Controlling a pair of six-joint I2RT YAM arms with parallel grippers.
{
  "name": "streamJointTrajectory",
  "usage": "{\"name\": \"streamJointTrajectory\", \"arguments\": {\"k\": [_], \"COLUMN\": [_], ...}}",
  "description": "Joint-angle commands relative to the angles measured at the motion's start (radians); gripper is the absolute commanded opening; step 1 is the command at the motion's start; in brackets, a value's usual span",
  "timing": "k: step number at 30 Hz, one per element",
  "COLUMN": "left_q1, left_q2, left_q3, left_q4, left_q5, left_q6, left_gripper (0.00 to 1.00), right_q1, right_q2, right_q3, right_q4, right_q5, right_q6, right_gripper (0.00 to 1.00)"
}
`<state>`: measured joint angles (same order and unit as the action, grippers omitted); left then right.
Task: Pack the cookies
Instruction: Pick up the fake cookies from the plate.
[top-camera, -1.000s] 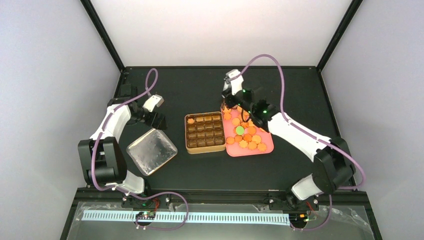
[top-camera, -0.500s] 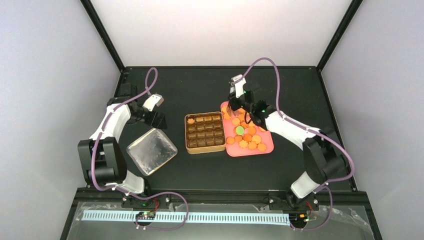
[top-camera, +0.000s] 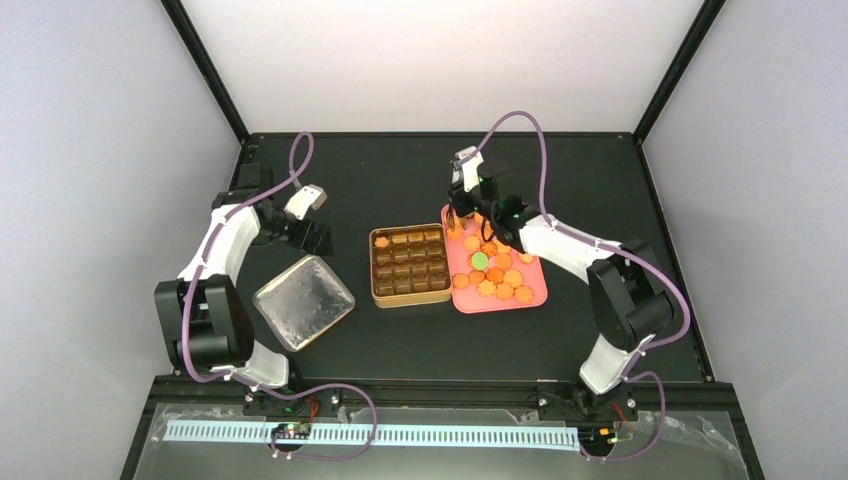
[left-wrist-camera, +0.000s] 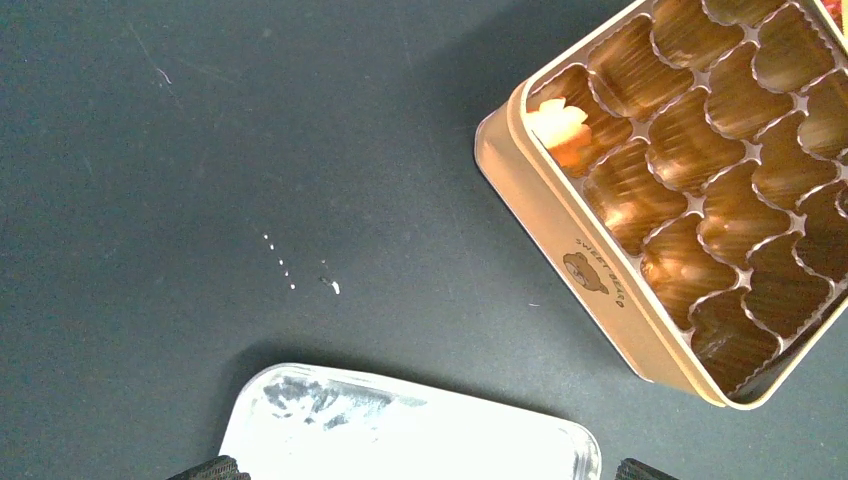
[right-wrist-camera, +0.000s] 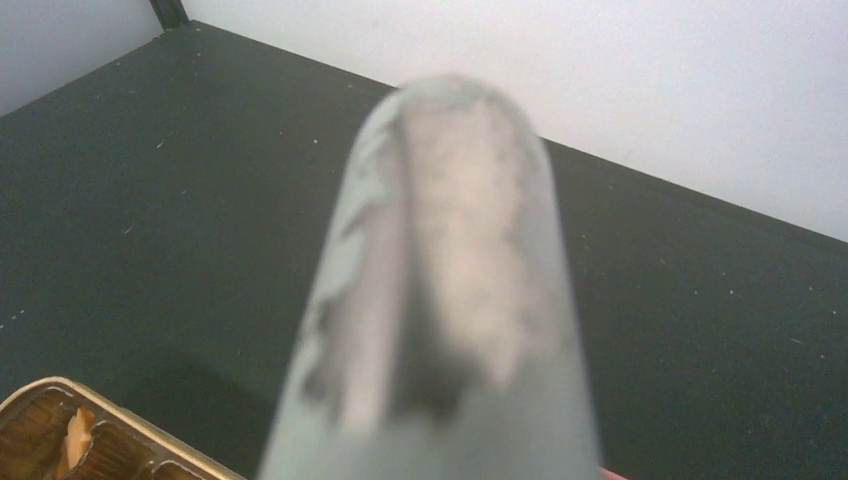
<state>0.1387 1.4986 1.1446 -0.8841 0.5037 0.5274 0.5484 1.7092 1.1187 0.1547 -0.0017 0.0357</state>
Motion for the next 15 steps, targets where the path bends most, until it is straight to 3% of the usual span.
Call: {"name": "streamJointTrajectory", "arguments": {"k": [1,15], "left_q1": [0.009,0.009], "left_q2": [-0.001,-0.004], "left_q3": [0.043,0.038], "left_q4": [-0.027,-0.029], "left_q5": [0.04,0.049], "left_q6": [0.006,0.012], "left_gripper": [0.99,0.99], "right_q1": [-0.007,-0.007], "right_q2": [0.022,0.032], "right_q3": [0.012,-0.029], "right_q4": [0.066,0.1], "right_q5": [0.042,0.006], "right_q6": [-0.011,0.027], "right_gripper": [0.3,0.35]}}
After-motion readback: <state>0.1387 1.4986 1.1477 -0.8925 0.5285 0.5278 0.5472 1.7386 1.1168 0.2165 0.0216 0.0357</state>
